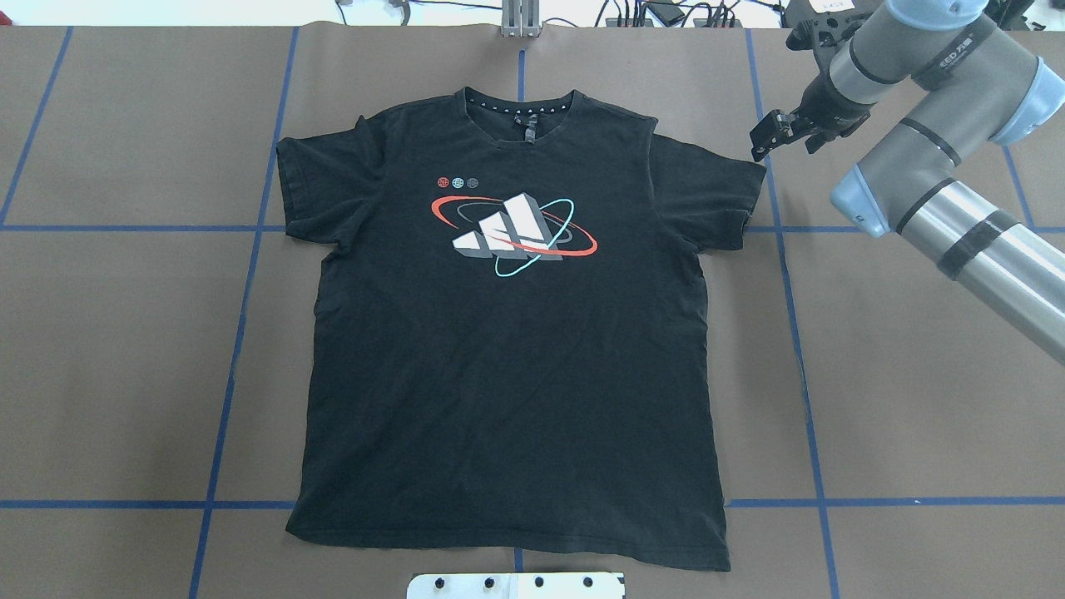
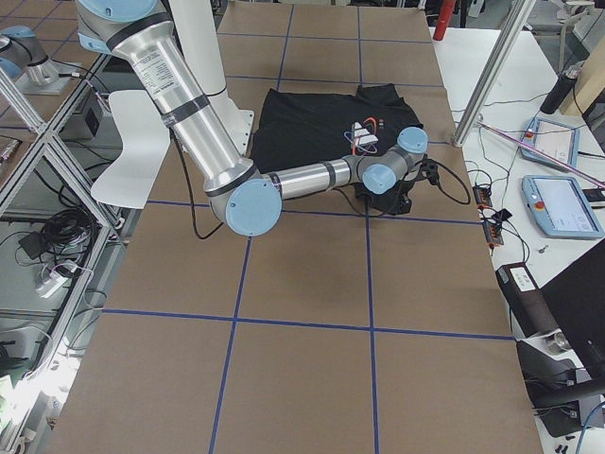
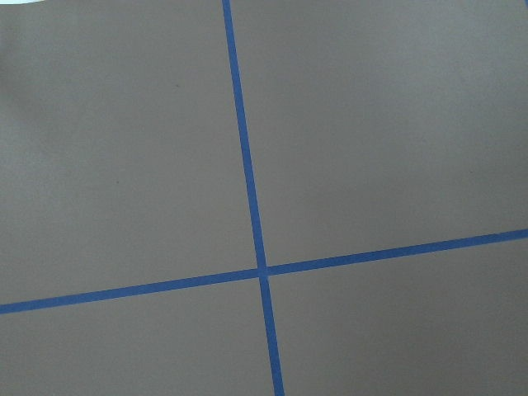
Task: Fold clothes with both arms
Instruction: 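Move the right gripper to the shirt shoulder nearest it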
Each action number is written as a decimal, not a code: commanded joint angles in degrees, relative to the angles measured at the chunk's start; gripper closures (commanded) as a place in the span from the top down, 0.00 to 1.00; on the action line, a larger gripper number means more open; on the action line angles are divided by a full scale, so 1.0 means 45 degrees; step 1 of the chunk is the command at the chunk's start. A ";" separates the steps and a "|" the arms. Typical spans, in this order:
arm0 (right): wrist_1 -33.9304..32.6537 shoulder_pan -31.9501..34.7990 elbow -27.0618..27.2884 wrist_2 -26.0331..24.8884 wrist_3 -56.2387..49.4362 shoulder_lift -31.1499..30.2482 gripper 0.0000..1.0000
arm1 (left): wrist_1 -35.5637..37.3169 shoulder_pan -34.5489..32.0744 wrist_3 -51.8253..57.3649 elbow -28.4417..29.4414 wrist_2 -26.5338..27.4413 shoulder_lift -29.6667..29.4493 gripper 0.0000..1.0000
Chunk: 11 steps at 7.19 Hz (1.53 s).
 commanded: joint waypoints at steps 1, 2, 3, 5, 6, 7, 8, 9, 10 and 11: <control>0.0903 -0.0235 -0.0638 -0.0272 0.0038 0.0239 0.89 | -0.0233 -0.0012 -0.0019 -0.0009 0.0019 0.0000 1.00; 0.0942 -0.0314 -0.0909 -0.0311 0.0038 0.0259 0.88 | -0.0234 -0.0012 -0.0020 -0.0009 0.0020 0.0000 1.00; 0.0942 -0.0373 -0.0931 -0.0312 0.0038 0.0298 0.86 | -0.0234 -0.0012 0.0000 0.0010 0.0020 0.0000 1.00; 0.0942 -0.0528 -0.0970 -0.0564 0.0038 0.0298 0.83 | -0.0234 0.0007 0.0000 0.0010 0.0020 0.0000 1.00; 0.0942 -0.0587 -0.1067 -0.0740 0.0038 0.0298 0.79 | -0.0234 -0.0012 0.0000 0.0010 0.0020 0.0000 1.00; 0.0942 -0.0646 -0.1145 -0.0741 0.0038 0.0298 0.73 | -0.0234 -0.0012 0.0000 0.0010 0.0020 0.0019 1.00; 0.0942 -0.0666 -0.1185 -0.0780 0.0038 0.0298 0.70 | -0.0234 -0.0012 0.0019 0.0010 0.0020 0.0019 1.00; 0.0942 -0.0666 -0.1224 -0.0819 0.0038 0.0298 0.67 | -0.0234 -0.0012 0.0020 0.0010 0.0039 0.0019 1.00; 0.0923 -0.0685 -0.1244 -0.0858 0.0038 0.0318 0.56 | -0.0234 -0.0012 0.0020 0.0010 0.0039 0.0019 1.00; 0.0923 -0.0686 -0.1263 -0.0897 0.0038 0.0318 0.33 | -0.0234 -0.0012 0.0020 0.0010 0.0039 0.0019 1.00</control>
